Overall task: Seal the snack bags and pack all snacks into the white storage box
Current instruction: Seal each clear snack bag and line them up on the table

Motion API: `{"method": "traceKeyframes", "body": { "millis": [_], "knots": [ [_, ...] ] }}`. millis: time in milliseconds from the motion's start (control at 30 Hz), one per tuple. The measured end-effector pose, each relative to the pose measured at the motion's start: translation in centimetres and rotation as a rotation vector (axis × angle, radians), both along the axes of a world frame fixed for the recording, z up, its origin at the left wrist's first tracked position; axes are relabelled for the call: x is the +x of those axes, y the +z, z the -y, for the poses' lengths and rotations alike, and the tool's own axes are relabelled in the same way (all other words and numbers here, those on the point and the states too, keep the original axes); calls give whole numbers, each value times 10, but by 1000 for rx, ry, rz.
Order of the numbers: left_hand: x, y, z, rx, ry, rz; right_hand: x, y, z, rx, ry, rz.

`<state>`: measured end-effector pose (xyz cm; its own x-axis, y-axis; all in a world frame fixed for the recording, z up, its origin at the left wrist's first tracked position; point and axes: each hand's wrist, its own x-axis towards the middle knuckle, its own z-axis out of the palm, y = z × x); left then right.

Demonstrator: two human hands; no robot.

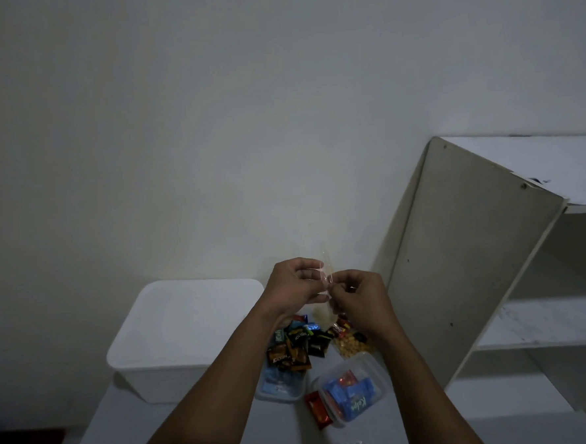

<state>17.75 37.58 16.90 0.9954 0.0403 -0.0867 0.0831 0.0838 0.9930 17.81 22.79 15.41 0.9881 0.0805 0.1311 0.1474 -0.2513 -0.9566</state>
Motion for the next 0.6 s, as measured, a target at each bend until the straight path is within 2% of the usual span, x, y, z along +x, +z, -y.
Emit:
{"method": "traceKeyframes", "body": {
  "millis": [200,300,600],
  "knots": [
    [0,-1,-2,-31,68,36,0,-1,2,-32,31,-11],
    [0,-2,1,-37,90,47,-1,-5,0,-5,-24,-16],
    [0,0,-1,-103,117,21,-13,-9,9,92,31,-19]
  ]
}}
